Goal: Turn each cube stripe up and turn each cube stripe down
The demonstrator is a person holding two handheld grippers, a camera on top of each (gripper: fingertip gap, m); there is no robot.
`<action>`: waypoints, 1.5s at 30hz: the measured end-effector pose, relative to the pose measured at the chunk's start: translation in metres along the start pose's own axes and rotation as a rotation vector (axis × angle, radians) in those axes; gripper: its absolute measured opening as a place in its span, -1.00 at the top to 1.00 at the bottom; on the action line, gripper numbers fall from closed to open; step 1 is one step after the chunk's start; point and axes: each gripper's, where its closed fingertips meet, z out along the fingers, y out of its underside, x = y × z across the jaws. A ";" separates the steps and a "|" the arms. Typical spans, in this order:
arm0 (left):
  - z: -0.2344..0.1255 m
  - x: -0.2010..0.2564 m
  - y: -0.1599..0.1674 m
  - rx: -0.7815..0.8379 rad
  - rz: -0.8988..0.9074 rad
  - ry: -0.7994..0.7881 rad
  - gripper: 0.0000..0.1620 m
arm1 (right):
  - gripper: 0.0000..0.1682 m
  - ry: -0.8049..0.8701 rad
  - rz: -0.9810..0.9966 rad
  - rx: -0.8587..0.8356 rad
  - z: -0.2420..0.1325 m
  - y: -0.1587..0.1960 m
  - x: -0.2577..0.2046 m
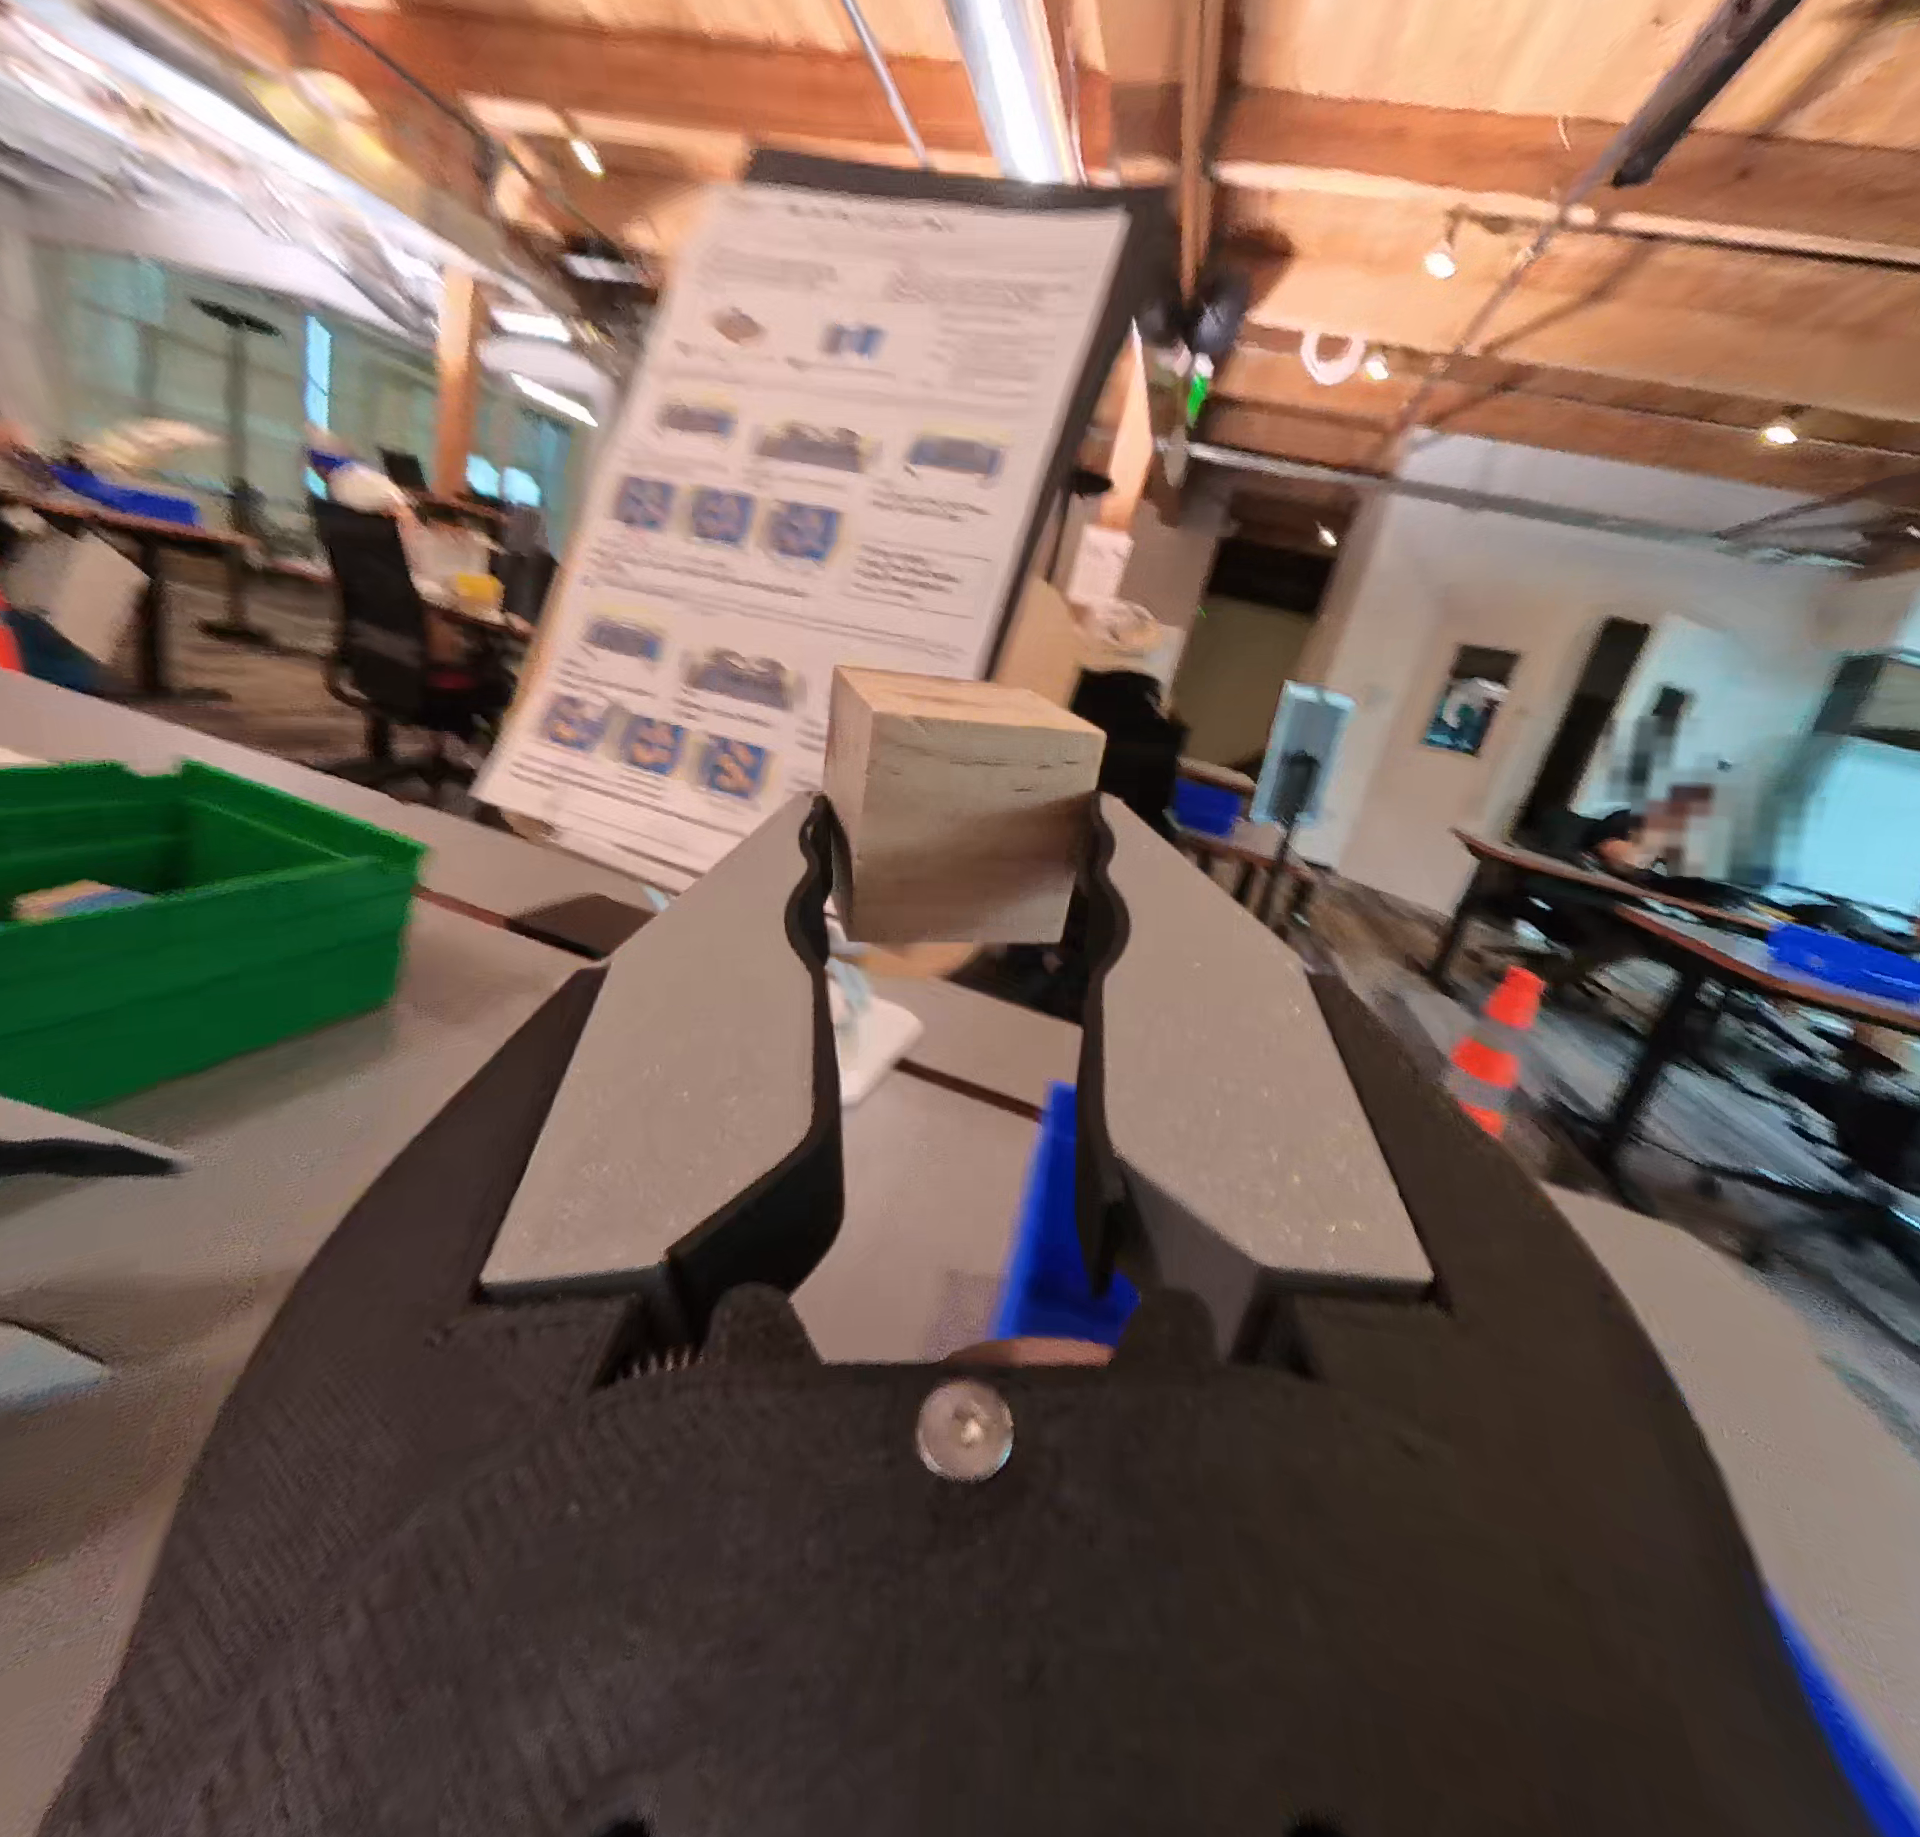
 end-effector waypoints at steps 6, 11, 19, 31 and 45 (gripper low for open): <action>0.002 0.001 0.007 -0.042 -0.066 0.056 0.18 | 0.46 0.007 0.015 -0.583 -0.024 0.088 0.076; 0.003 0.006 0.009 -0.062 -0.020 0.054 0.19 | 0.45 -0.087 0.016 -1.001 -0.049 0.166 0.096; 0.004 0.008 0.009 -0.066 0.024 0.041 0.20 | 0.44 -0.135 -0.035 -1.414 -0.059 0.250 0.116; 0.002 0.004 0.009 -0.057 -0.045 0.066 0.21 | 0.34 -0.098 -0.027 -1.386 -0.053 0.245 0.119; 0.000 0.000 0.008 -0.044 -0.073 0.054 0.21 | 0.17 -0.603 0.044 -0.717 0.021 0.107 -0.139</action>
